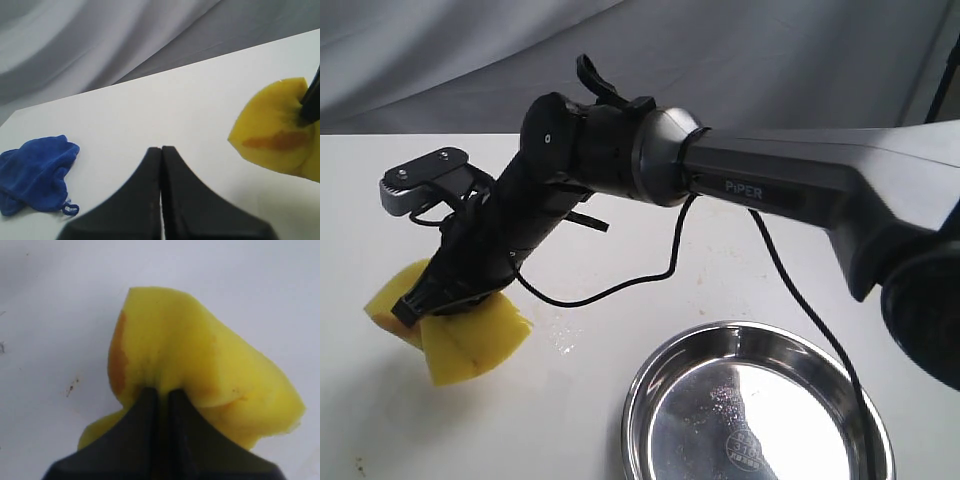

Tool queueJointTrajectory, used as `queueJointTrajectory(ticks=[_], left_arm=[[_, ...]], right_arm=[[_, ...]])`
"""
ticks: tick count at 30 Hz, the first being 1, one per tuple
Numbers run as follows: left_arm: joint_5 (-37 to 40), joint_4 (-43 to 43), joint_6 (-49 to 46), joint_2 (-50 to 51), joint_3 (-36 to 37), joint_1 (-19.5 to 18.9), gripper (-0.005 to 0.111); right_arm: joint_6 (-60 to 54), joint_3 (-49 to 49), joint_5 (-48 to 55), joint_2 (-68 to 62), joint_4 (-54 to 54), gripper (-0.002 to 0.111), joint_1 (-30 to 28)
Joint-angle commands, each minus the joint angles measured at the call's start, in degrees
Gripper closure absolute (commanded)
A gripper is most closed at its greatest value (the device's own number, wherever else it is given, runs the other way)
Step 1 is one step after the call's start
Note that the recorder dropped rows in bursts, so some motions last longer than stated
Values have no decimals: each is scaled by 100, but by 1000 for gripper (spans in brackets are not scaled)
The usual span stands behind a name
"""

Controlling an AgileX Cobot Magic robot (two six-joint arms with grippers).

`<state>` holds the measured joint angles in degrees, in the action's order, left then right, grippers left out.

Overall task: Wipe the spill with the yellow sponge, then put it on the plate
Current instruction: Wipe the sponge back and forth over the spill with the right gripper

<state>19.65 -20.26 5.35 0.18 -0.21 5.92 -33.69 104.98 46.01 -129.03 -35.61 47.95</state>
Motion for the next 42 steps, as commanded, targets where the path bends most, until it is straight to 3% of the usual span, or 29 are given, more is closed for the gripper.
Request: queueJointTrajectory(ticks=[1,9,18,23,42], left_arm=[[-20,-4,16,-18,21,32,107],[-20,-4,16,-18,21,32,107],[-20,-4,16,-18,21,32,107],[-20,-4,16,-18,21,32,107],[-20,-4,16,-18,21,32,107]], right_arm=[[-162,-29,-94,64,-100,108,13],[-403,-29,-175,-539,-618,108,13],[-378,-29,46,-804,387,108,13],[-43,-61,87,-847,1360,108,13],[3724,-61,-30,-847,5888,108,1]])
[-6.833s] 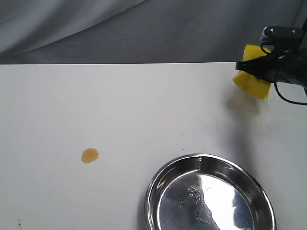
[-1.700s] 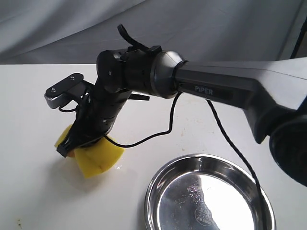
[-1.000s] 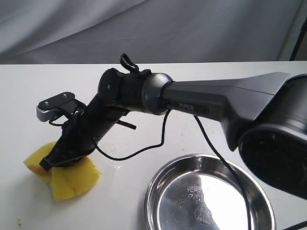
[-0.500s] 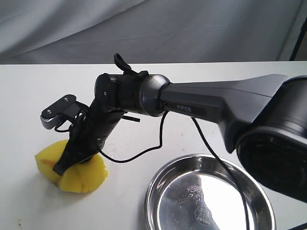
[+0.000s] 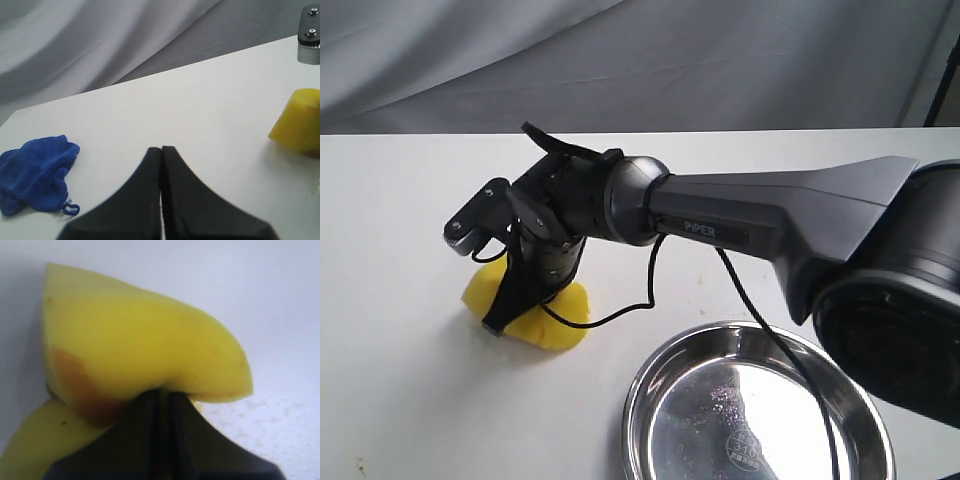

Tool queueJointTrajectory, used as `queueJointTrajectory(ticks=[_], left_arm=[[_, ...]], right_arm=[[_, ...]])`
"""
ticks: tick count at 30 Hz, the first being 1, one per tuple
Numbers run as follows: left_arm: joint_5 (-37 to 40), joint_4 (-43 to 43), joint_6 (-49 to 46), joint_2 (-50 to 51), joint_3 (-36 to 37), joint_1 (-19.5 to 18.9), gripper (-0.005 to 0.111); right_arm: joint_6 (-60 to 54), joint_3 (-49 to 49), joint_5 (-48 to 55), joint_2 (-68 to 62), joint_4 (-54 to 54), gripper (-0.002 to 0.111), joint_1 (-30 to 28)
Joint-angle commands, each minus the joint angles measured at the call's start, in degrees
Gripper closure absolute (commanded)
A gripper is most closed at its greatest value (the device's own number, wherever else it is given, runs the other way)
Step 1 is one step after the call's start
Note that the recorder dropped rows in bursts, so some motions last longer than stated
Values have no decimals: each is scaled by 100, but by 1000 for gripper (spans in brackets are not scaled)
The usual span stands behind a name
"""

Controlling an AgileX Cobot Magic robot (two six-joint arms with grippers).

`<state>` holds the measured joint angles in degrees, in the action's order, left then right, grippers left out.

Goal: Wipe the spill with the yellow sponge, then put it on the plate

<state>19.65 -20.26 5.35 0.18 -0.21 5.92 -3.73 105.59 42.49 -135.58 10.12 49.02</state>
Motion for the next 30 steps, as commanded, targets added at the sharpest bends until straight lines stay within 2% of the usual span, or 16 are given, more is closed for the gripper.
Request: queueJointTrajectory(ticks=[1,8,13,30], left_arm=[[-20,-4,16,-18,21,32,107],[-20,-4,16,-18,21,32,107],[-20,-4,16,-18,21,32,107],[-20,-4,16,-18,21,32,107]], right_arm=[[940,-122,319,-193,1507,108,-106],[2109,-122,319,-193,2358,108,-116],[2468,-122,319,-193,2588,108,-116],[2781,-122,-250,319,2068,108,-116]])
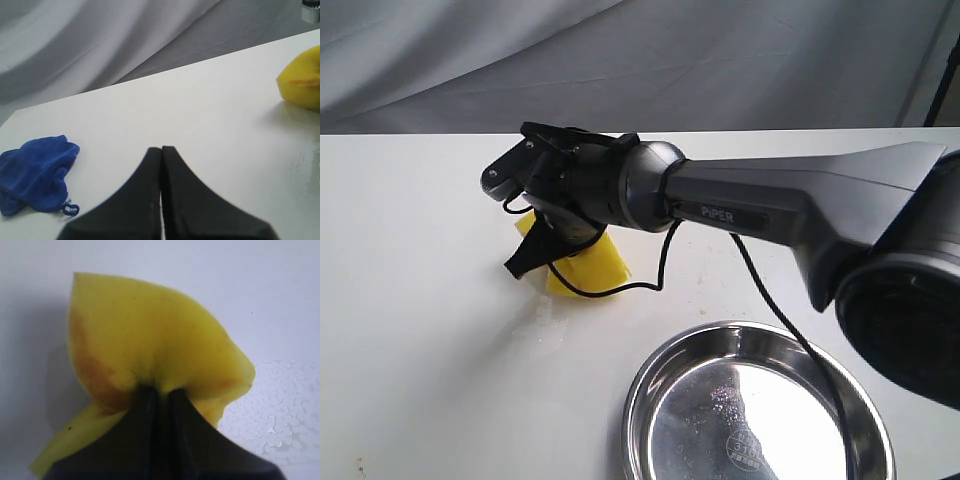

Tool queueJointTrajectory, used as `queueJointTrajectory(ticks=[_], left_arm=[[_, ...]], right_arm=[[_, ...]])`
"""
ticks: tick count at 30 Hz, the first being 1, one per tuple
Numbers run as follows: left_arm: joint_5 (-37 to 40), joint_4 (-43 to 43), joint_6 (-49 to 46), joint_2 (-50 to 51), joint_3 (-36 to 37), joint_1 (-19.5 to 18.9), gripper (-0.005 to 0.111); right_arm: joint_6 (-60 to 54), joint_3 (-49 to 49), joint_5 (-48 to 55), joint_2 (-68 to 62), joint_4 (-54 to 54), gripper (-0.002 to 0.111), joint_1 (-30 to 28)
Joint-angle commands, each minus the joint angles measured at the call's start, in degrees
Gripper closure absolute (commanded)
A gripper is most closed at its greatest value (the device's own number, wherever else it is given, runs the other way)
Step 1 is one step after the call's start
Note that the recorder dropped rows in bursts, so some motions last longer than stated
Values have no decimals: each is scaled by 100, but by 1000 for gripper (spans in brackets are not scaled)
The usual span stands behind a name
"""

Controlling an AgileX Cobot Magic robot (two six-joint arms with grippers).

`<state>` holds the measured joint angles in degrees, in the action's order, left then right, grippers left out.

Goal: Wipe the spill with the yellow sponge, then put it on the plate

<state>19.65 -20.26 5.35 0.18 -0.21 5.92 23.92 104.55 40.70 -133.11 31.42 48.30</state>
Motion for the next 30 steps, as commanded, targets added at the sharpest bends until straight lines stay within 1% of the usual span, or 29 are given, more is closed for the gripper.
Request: queueJointTrajectory(ticks=[1,12,19,22,25,30], left_arm=[[-20,-4,16,-18,21,32,107],[-20,-4,16,-18,21,32,107],[-20,-4,16,-18,21,32,107],[-20,-4,16,-18,21,32,107],[-20,-4,16,-18,21,32,107],[-20,-4,16,-18,21,32,107]], right_arm=[[16,-18,-70,72,-77,108,-44],[-53,-18,-70,72,-848,108,-32],[-803,-18,-208,72,-1748,108,-32],[-1222,-18,-321,72,-2293,108,-32],[-1922,-18,-430,72,-3142,108,-23],[-3576,-18,-439,72,-4936,108,-23]])
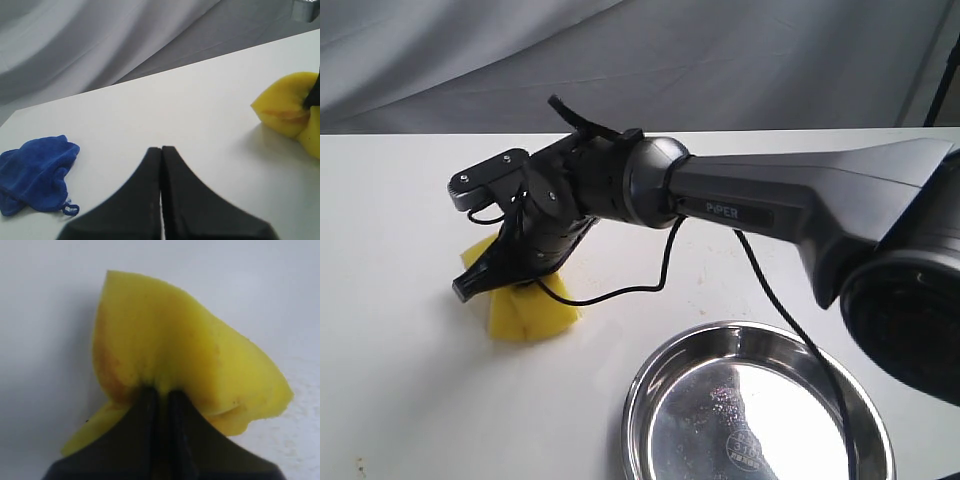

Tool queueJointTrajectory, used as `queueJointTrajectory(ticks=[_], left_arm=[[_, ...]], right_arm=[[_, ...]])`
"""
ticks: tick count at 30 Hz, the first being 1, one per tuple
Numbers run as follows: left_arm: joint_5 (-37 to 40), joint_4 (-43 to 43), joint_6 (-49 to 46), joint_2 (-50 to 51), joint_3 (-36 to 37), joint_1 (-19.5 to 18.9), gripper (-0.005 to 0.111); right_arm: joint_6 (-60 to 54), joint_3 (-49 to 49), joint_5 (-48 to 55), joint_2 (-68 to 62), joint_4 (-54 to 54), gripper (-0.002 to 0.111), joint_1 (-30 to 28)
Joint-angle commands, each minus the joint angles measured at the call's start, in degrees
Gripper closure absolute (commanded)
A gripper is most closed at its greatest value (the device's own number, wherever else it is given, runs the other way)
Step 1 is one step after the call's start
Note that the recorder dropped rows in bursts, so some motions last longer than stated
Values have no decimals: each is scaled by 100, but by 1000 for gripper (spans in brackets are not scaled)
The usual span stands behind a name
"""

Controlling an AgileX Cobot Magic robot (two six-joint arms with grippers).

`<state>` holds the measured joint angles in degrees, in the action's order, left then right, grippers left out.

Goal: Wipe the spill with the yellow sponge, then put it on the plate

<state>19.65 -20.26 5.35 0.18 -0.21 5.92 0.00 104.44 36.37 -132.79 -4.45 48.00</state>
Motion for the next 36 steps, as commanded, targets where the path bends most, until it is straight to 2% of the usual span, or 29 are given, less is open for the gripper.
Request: queueJointTrajectory(ticks=[1,6,13,24,29,36], left_arm=[[-20,-4,16,-18,21,32,107],[-20,-4,16,-18,21,32,107],[-20,-4,16,-18,21,32,107],[-20,-4,16,-18,21,32,107],[-20,-4,16,-18,21,32,107],[-20,-4,16,-18,21,32,107]], right_arm=[[-1446,-7,-6,40,-1645,108,8],[-2116,-7,-6,40,-2446,108,8],[-2217,-7,54,40,-2506,108,61],[-3322,-7,-128,40,-3643,108,459],[-3447,-7,-151,40,-3632,108,459],[-3447,-7,-155,40,-2848,108,459]])
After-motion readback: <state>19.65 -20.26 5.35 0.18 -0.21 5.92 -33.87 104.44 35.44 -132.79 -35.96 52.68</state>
